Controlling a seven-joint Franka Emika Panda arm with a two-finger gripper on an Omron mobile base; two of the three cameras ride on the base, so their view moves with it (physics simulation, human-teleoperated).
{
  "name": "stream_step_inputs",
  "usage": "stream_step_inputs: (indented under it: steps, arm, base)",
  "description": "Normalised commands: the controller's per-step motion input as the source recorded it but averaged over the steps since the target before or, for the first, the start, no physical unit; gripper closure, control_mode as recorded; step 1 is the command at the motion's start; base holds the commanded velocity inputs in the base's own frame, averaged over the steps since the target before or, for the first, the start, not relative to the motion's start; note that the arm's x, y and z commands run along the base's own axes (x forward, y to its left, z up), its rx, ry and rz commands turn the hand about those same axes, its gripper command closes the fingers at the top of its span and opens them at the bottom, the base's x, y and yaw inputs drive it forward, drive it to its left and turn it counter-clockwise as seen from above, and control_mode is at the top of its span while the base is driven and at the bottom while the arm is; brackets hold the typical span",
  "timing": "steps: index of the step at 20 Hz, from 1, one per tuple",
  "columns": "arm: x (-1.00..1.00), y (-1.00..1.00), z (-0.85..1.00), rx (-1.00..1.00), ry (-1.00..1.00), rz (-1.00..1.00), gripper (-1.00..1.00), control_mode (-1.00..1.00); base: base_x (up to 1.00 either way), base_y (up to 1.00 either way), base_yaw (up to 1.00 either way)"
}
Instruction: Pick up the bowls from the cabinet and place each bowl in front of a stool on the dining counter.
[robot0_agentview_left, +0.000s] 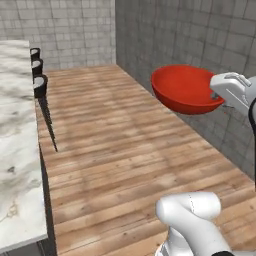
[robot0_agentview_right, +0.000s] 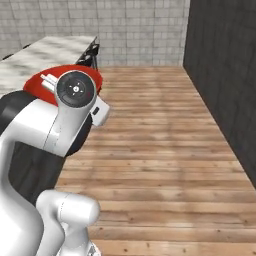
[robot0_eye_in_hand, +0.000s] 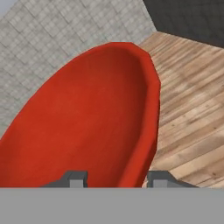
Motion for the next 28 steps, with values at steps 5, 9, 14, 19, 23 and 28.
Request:
stream_step_inputs:
  steps: [5, 9, 14, 19, 23, 28]
  arm:
    - [0.0, 0.0, 0.0, 0.0, 0.0, 0.0, 1.0, 1.0]
    - [0.0, 0.0, 0.0, 0.0, 0.0, 0.0, 1.0, 1.0]
    - [0.0, 0.0, 0.0, 0.0, 0.0, 0.0, 1.0, 1.0]
    - [0.0, 0.0, 0.0, 0.0, 0.0, 0.0, 1.0, 1.0]
    - [0.0, 0.0, 0.0, 0.0, 0.0, 0.0, 1.0, 1.0]
    - [0.0, 0.0, 0.0, 0.0, 0.0, 0.0, 1.0, 1.0]
  base:
    - [1.0, -0.34, 0.38]
    - [1.0, -0.45, 0.34]
    - [1.0, -0.48, 0.33]
    - [1.0, -0.62, 0.38]
    - [1.0, -0.58, 0.44]
    - [1.0, -0.48, 0.46]
